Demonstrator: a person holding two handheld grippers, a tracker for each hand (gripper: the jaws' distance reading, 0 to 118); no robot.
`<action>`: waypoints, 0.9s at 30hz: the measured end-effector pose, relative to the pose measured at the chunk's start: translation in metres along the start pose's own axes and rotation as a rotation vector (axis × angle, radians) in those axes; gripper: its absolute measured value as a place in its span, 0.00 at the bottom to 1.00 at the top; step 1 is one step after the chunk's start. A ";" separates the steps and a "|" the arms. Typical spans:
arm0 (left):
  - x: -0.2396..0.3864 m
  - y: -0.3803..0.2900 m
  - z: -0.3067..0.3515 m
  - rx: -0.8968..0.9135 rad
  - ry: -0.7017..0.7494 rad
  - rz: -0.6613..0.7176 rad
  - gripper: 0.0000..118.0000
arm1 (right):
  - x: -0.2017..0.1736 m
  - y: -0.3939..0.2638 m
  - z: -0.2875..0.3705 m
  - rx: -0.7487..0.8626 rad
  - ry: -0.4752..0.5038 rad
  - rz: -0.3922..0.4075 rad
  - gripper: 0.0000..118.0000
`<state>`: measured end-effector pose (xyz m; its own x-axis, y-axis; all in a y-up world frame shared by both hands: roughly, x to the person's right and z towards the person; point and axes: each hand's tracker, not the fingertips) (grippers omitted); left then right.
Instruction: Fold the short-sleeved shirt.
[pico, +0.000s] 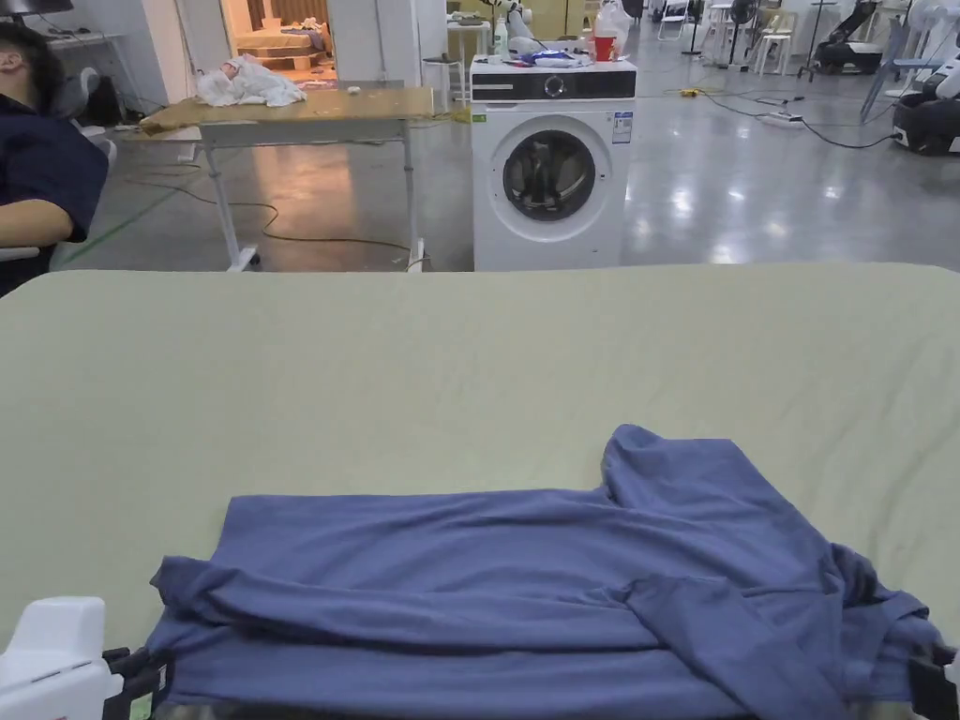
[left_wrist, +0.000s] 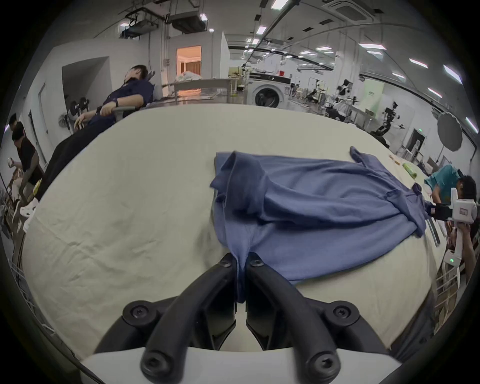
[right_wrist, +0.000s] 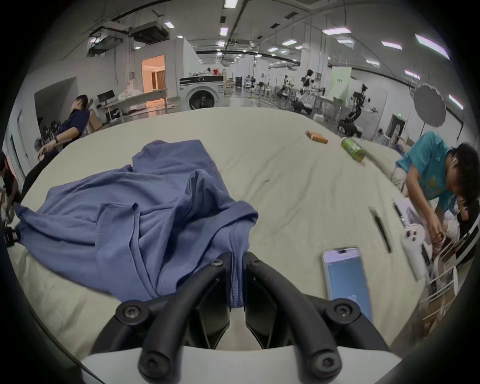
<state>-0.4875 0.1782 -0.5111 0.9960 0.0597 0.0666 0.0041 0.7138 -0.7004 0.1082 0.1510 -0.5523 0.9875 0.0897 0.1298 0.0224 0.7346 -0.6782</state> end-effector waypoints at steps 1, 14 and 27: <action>0.002 -0.007 0.013 0.007 0.001 -0.007 0.00 | 0.005 -0.006 0.011 0.004 -0.003 0.000 0.05; 0.015 -0.115 0.082 -0.056 -0.028 0.043 0.16 | 0.029 -0.105 0.093 -0.045 0.036 -0.133 0.14; 0.074 -0.082 0.162 0.684 0.110 -0.055 0.70 | -0.001 -0.058 0.164 0.439 0.240 -0.180 0.54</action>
<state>-0.4284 0.2367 -0.3336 0.9994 -0.0345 -0.0085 0.0336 0.9953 -0.0909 0.0805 0.2186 -0.3941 0.9831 -0.1825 0.0115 0.1781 0.9413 -0.2868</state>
